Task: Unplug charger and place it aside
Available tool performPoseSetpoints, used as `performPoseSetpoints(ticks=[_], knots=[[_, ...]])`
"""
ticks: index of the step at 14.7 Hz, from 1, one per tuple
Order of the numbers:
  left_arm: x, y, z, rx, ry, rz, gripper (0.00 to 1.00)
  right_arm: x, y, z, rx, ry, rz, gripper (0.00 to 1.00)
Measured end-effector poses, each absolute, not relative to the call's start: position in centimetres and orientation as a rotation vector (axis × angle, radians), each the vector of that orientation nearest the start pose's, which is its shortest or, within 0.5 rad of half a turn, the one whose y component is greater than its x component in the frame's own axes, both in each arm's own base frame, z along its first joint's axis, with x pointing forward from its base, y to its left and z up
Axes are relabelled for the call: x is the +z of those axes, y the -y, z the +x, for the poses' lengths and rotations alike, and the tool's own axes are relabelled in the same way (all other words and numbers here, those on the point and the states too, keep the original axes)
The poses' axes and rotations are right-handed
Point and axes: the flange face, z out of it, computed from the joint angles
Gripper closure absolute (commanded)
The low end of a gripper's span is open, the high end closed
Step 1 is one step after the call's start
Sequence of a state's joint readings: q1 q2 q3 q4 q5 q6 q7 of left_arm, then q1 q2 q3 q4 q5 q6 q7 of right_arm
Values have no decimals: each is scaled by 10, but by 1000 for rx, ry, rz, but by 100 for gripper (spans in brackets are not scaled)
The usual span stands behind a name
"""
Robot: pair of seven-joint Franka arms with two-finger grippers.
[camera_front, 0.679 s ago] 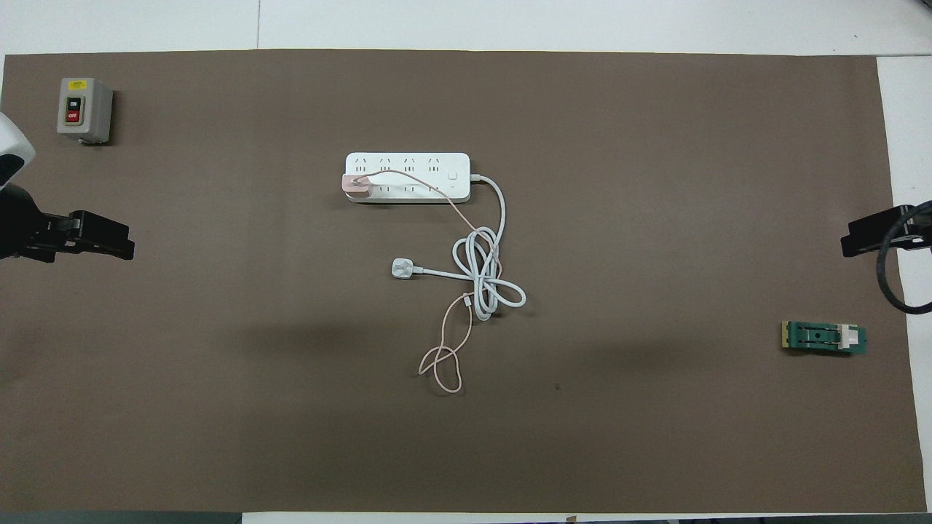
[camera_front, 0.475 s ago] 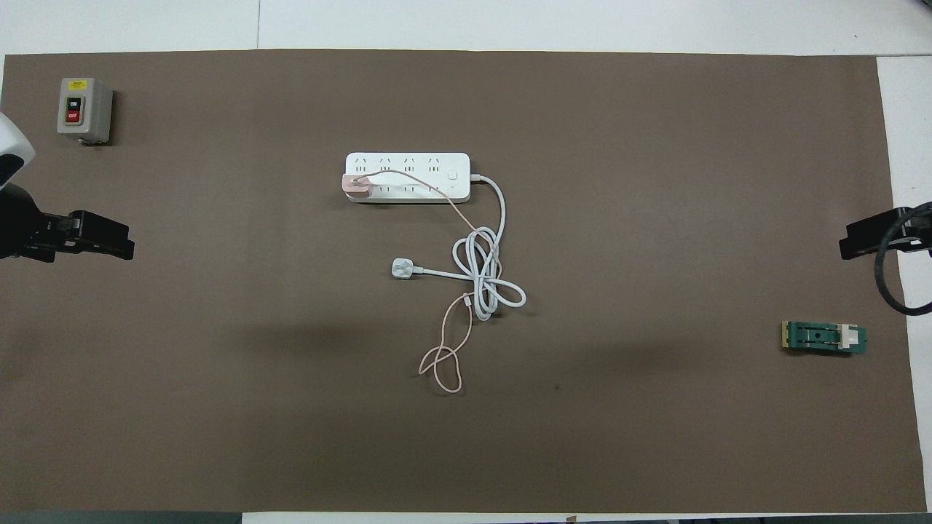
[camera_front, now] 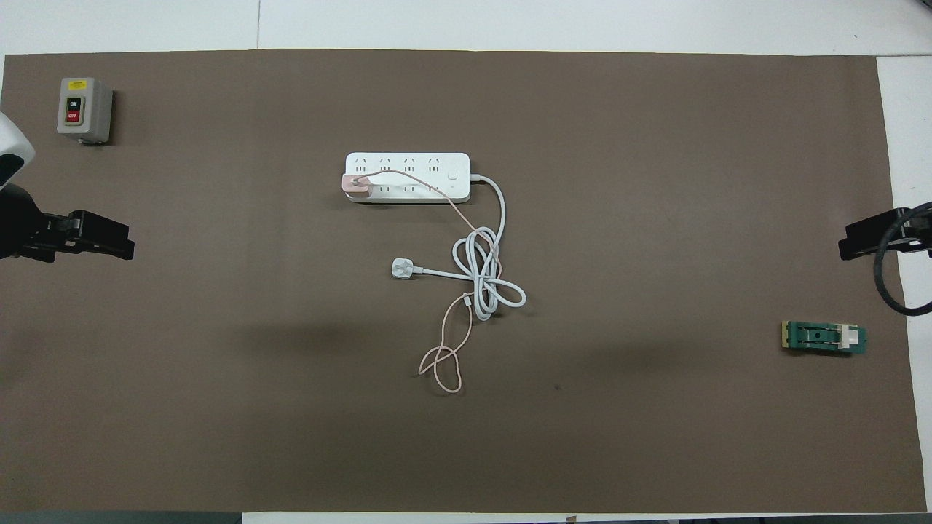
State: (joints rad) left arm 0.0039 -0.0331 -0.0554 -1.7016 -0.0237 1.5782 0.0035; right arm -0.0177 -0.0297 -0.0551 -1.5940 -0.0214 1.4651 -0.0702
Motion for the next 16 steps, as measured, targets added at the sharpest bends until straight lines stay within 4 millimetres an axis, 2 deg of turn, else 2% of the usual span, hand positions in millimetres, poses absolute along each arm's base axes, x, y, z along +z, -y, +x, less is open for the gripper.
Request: performPoseSetpoints(ticks=[12, 14, 16], knots=[[580, 32, 536, 181, -88, -3154, 0, 617, 38, 527, 228, -30, -3125, 0], [580, 27, 537, 181, -75, -3155, 0, 610, 23, 532, 199, -200, -3075, 0], [580, 23, 537, 181, -62, -3156, 0, 594, -11, 538, 202, -382, -3028, 0]])
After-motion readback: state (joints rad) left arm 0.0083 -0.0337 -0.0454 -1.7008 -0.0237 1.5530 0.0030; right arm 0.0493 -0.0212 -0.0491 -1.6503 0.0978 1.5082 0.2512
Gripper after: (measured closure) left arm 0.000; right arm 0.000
